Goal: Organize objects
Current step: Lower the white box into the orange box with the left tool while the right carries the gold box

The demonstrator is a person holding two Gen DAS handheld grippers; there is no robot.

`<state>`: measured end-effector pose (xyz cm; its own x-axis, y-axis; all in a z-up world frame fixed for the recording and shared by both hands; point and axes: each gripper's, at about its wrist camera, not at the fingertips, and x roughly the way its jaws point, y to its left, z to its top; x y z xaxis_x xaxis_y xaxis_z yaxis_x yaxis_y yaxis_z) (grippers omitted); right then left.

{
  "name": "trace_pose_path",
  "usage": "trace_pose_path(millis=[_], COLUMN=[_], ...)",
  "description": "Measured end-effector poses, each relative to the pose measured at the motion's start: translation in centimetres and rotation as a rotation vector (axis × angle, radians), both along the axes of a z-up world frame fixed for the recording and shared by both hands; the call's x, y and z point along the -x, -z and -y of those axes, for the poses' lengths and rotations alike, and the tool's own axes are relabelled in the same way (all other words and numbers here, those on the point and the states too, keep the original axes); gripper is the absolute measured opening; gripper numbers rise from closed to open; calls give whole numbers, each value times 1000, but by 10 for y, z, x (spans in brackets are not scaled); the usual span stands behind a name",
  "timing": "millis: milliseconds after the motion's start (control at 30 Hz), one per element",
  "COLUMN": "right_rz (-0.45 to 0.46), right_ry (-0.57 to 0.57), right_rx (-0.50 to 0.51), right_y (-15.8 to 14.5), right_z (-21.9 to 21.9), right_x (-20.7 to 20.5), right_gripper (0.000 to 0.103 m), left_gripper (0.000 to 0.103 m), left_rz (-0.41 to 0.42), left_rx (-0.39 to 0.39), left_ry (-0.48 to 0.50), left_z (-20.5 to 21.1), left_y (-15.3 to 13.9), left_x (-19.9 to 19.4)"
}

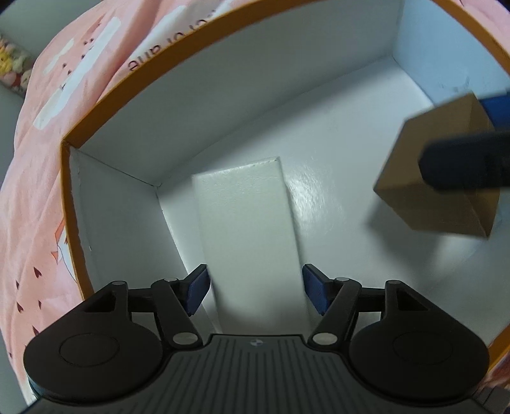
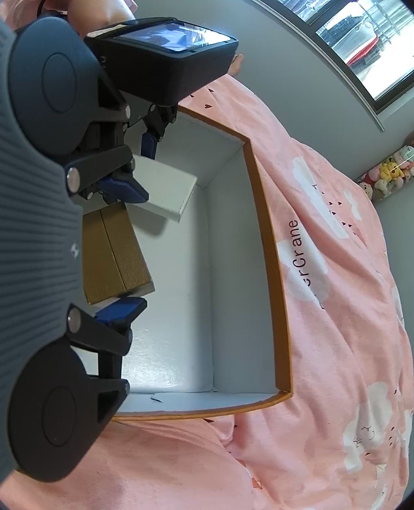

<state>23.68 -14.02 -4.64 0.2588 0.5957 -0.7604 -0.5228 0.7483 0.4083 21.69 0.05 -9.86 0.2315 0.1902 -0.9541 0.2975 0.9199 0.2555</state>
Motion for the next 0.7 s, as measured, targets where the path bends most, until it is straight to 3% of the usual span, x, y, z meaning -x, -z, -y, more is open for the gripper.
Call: trace_pose_path(millis=[100,233,367,533,633,700], right_rz=[-15,-30,-16,5,-2,-20], right_ry=[2,5,14,10,16,28], right_rx=[1,5,16,18,18,10], right_y=[1,3,0,-5,-5,-4], right_z=[0,-1,-1,0,1,4], right_x=[-1,-2,-4,-9,-12,-17], right_gripper=[66,66,66,66,66,66], left_gripper=[79,82,79,74,67,55], left_rz=[1,72,176,193,172,150], left_rx=[-9,59,78,94,44,17], left_ry=[22,23,162,306,403,438], left_z=[-2,-11,-11,1,11,22], left_y=[1,-16,-35,-36,-25,-19], left_x=[6,9,6,-6,-8,-11])
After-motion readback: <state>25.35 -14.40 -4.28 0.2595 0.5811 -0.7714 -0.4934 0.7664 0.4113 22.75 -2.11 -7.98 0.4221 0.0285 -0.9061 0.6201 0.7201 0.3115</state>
